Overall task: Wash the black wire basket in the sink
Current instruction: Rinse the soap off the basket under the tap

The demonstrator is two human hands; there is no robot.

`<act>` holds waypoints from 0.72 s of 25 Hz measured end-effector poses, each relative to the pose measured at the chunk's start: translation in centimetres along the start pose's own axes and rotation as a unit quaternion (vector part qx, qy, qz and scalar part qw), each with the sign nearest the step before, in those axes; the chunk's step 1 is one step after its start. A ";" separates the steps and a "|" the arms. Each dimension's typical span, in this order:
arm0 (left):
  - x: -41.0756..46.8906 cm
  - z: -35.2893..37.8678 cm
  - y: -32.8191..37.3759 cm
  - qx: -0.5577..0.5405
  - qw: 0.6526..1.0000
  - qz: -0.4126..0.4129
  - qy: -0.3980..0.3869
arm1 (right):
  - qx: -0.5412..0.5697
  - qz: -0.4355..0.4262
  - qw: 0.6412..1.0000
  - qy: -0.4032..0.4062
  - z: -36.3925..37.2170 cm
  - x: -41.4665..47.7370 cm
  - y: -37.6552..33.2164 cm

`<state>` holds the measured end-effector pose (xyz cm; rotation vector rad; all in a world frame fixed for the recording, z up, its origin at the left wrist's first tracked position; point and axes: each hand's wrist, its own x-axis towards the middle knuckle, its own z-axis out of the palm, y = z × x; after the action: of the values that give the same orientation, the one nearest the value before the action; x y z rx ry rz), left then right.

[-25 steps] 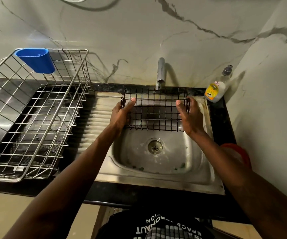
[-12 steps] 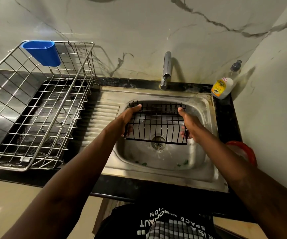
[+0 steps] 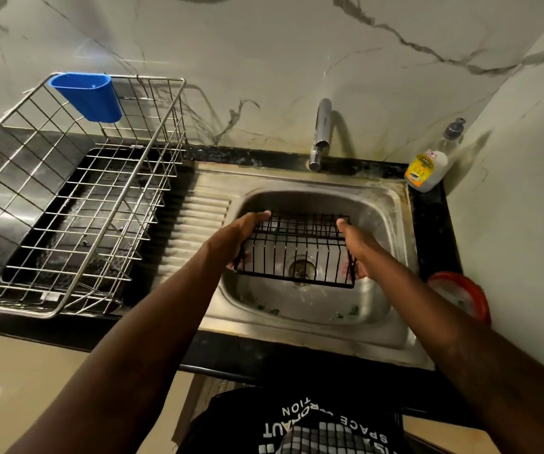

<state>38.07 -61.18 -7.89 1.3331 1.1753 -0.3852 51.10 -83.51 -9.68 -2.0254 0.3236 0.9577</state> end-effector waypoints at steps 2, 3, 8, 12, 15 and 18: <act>0.8 -1.0 -0.3 -0.017 0.999 0.009 -0.029 | -0.003 -0.034 0.999 0.019 0.2 0.3 -0.2; 0.7 -1.6 -0.4 -0.021 0.999 0.016 -0.034 | 0.002 -0.051 0.999 0.017 0.2 -0.2 -0.7; -5.0 -4.8 0.4 -0.040 0.995 0.089 0.016 | -0.017 -0.196 0.980 -0.002 1.4 -2.3 -3.2; -8.7 -8.0 0.7 -0.056 0.993 0.099 0.033 | -0.003 -0.268 0.963 -0.034 3.0 -4.1 -5.6; -11.2 -9.9 0.5 -0.087 0.992 0.078 0.041 | -0.012 -0.288 0.955 -0.067 3.9 -5.6 -9.1; -14.6 -11.3 0.2 -0.125 0.988 0.086 0.033 | -0.033 -0.321 0.942 -0.089 5.0 -7.6 -13.2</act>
<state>27.13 -56.75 6.36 1.2232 1.1126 -0.0659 50.53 -72.44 1.92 -1.8917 -0.4538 0.7255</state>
